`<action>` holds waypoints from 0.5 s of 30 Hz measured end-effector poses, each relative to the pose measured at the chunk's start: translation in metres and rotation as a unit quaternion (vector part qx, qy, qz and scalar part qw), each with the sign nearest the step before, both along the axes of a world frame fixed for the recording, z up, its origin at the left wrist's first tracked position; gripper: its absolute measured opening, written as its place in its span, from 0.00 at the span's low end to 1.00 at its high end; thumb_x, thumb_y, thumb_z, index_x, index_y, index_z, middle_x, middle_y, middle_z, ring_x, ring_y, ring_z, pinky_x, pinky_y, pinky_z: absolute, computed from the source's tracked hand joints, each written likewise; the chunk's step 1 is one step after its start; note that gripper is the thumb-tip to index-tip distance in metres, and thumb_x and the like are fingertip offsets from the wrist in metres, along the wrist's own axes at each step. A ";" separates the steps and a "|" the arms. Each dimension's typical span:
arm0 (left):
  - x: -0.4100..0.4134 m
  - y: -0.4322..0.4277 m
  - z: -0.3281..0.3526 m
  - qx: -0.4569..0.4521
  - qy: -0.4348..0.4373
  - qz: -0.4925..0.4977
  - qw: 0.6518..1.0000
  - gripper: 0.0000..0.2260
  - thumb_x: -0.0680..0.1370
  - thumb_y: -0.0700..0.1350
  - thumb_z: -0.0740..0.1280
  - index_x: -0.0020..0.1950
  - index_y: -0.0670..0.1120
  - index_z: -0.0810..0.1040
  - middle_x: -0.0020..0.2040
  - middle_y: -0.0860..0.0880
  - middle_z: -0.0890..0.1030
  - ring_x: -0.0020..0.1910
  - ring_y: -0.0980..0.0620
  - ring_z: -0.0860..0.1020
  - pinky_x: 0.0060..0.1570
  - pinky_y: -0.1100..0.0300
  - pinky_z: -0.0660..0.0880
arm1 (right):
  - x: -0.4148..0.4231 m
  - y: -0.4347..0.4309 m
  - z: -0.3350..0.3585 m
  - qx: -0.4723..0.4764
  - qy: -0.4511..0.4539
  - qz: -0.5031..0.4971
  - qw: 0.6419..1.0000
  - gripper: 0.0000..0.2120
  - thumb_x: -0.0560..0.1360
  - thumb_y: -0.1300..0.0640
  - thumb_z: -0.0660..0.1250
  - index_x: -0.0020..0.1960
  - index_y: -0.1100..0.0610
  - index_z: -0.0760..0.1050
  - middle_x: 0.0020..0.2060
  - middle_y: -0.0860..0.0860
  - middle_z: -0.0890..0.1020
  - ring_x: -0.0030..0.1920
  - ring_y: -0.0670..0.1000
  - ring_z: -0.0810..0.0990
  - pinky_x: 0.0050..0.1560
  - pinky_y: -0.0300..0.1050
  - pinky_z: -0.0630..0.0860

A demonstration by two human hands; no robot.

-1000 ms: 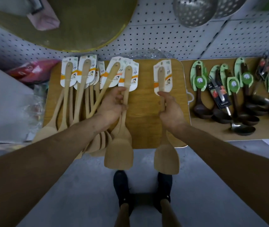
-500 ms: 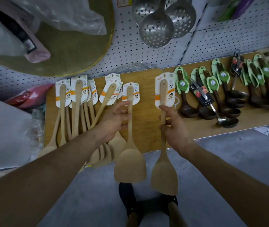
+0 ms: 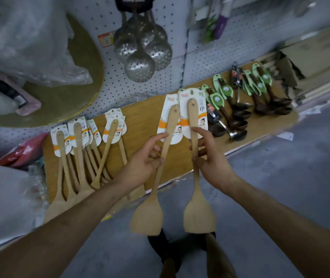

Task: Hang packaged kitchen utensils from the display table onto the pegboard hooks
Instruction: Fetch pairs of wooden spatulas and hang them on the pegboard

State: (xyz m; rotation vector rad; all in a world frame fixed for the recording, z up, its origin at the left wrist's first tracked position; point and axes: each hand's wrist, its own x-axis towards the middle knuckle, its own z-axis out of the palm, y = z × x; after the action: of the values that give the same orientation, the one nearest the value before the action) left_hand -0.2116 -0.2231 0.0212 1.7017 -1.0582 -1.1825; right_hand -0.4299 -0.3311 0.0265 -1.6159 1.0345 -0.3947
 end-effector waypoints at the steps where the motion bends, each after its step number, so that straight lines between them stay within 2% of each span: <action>1: -0.009 -0.004 0.009 -0.006 -0.007 -0.017 1.000 0.34 0.80 0.32 0.70 0.74 0.67 0.73 0.52 0.53 0.78 0.49 0.54 0.78 0.54 0.64 0.76 | -0.011 0.002 0.008 -0.006 -0.005 -0.018 1.000 0.38 0.80 0.72 0.65 0.76 0.34 0.65 0.48 0.36 0.80 0.49 0.43 0.84 0.43 0.38 0.82; 3: -0.027 -0.015 0.030 -0.024 -0.015 -0.046 0.999 0.33 0.80 0.31 0.69 0.75 0.64 0.73 0.50 0.56 0.77 0.47 0.58 0.77 0.52 0.69 0.74 | -0.034 0.007 0.025 -0.025 -0.009 -0.057 0.998 0.36 0.80 0.70 0.65 0.75 0.34 0.65 0.48 0.37 0.81 0.48 0.44 0.85 0.43 0.40 0.83; 7: -0.069 -0.048 0.074 -0.070 -0.036 -0.084 0.993 0.35 0.80 0.30 0.69 0.73 0.67 0.72 0.49 0.59 0.76 0.46 0.60 0.77 0.51 0.68 0.76 | -0.083 0.007 0.067 -0.054 -0.014 -0.128 0.990 0.33 0.82 0.68 0.63 0.73 0.32 0.65 0.49 0.40 0.80 0.49 0.47 0.83 0.48 0.59 0.85; 11: -0.120 -0.094 0.120 -0.111 -0.047 -0.127 0.985 0.35 0.80 0.31 0.68 0.73 0.69 0.72 0.50 0.57 0.77 0.48 0.55 0.78 0.52 0.64 0.77 | -0.140 -0.003 0.117 -0.103 -0.021 -0.216 0.971 0.29 0.84 0.64 0.63 0.72 0.34 0.65 0.51 0.38 0.79 0.52 0.47 0.81 0.49 0.60 0.85; 15: -0.184 -0.149 0.174 -0.165 -0.071 -0.182 0.967 0.34 0.81 0.35 0.69 0.75 0.70 0.70 0.51 0.64 0.76 0.51 0.56 0.79 0.53 0.65 0.79 | -0.201 -0.033 0.172 -0.149 -0.031 -0.272 0.950 0.31 0.83 0.66 0.63 0.73 0.33 0.64 0.53 0.36 0.80 0.54 0.46 0.82 0.50 0.59 0.85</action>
State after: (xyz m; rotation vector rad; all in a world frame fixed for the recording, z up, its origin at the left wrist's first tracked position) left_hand -0.3959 -0.3718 0.1949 1.3809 -1.6118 -1.0391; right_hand -0.6311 -0.3642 0.1981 -1.5435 1.4212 -1.0070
